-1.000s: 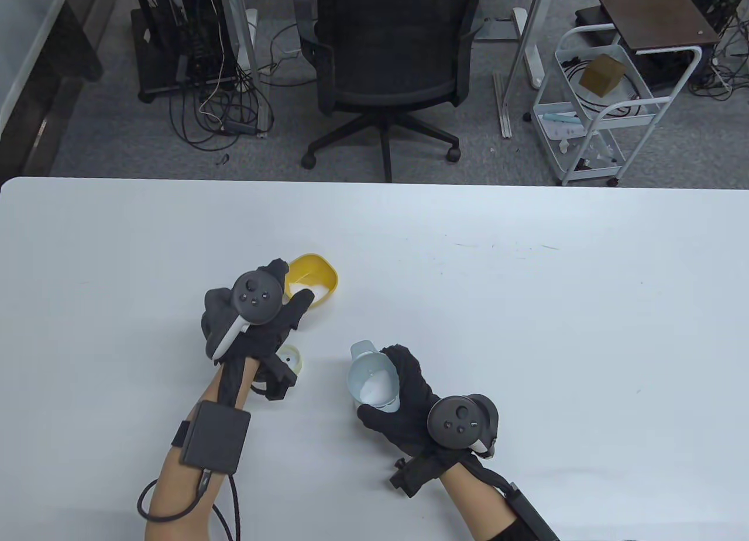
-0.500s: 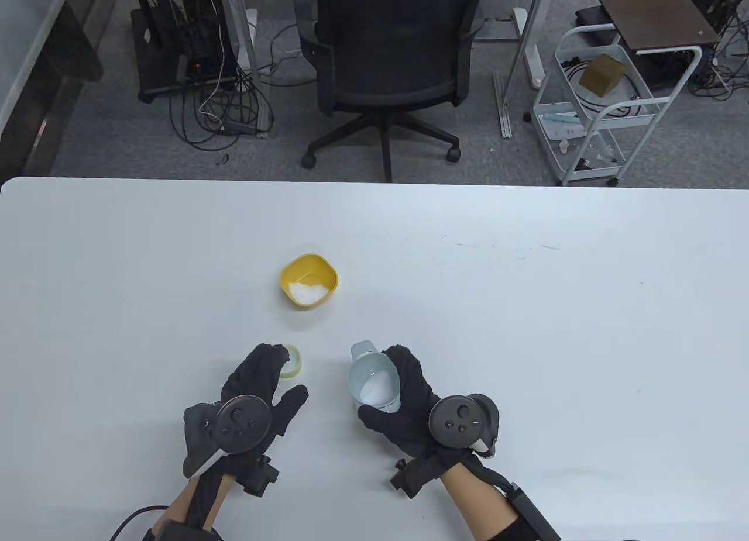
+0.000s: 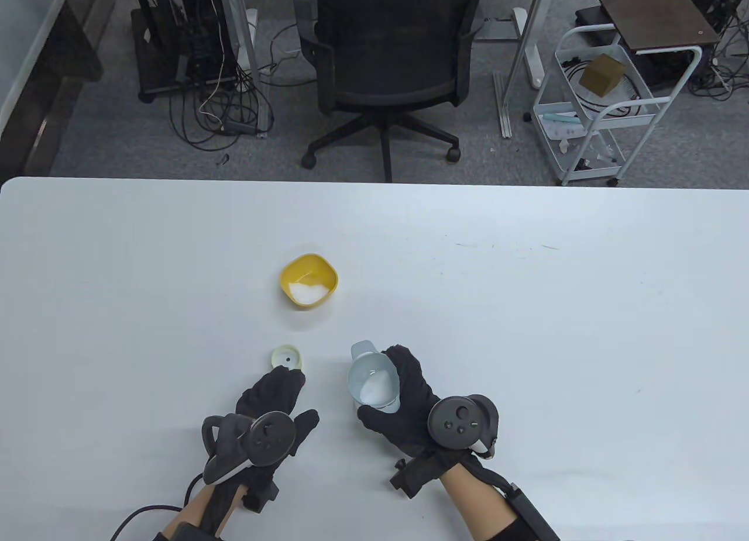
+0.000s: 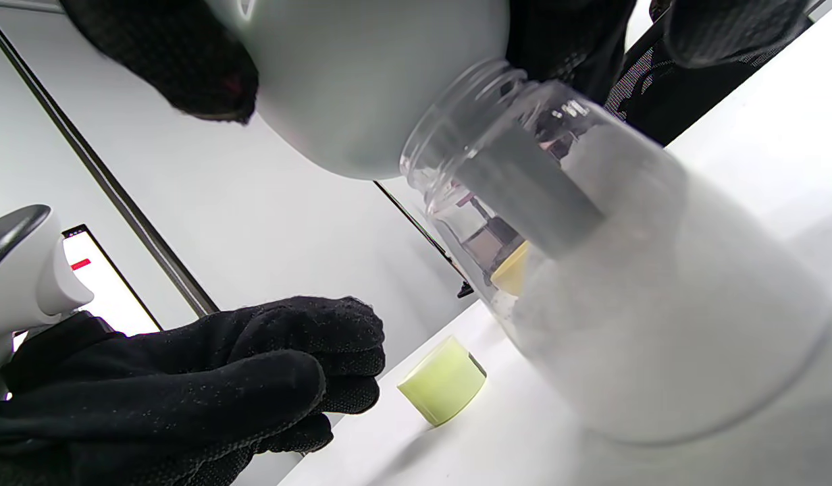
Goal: Unscrew the press dispenser and pour salt into it
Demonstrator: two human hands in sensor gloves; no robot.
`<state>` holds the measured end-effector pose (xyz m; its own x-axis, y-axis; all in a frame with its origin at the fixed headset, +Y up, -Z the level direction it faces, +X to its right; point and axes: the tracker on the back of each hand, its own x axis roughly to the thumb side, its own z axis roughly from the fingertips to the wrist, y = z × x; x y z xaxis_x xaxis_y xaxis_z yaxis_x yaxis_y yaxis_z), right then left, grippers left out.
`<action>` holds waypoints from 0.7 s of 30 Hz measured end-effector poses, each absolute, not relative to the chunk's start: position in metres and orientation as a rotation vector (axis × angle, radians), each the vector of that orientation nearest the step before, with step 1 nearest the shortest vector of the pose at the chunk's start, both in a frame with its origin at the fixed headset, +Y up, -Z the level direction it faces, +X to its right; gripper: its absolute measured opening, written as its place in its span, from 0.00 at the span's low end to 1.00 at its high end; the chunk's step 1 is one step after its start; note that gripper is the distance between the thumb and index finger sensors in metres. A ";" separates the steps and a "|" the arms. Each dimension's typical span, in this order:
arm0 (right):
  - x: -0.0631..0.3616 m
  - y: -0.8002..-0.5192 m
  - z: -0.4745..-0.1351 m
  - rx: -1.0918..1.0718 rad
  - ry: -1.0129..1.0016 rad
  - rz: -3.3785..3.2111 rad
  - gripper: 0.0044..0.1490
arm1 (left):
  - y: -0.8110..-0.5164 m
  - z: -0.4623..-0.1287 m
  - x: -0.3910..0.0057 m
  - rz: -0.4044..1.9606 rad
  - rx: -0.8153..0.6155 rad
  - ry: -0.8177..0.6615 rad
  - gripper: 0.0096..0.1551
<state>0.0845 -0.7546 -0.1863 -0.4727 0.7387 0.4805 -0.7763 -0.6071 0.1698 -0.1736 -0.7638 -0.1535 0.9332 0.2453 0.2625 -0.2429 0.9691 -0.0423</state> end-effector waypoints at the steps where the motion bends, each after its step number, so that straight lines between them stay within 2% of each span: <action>1: 0.085 -0.754 -0.186 0.648 -0.089 2.127 0.74 | -0.764 -0.153 -0.173 0.248 -0.008 -0.270 0.52; 21: 0.084 -0.752 -0.185 0.624 -0.132 2.128 0.74 | -0.764 -0.155 -0.178 0.262 0.002 -0.253 0.52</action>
<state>0.0840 -0.7522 -0.1853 -0.4788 0.7354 0.4795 -0.7889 -0.6000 0.1325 -0.1783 -0.7635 -0.1547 0.9346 0.2556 0.2473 -0.2562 0.9661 -0.0304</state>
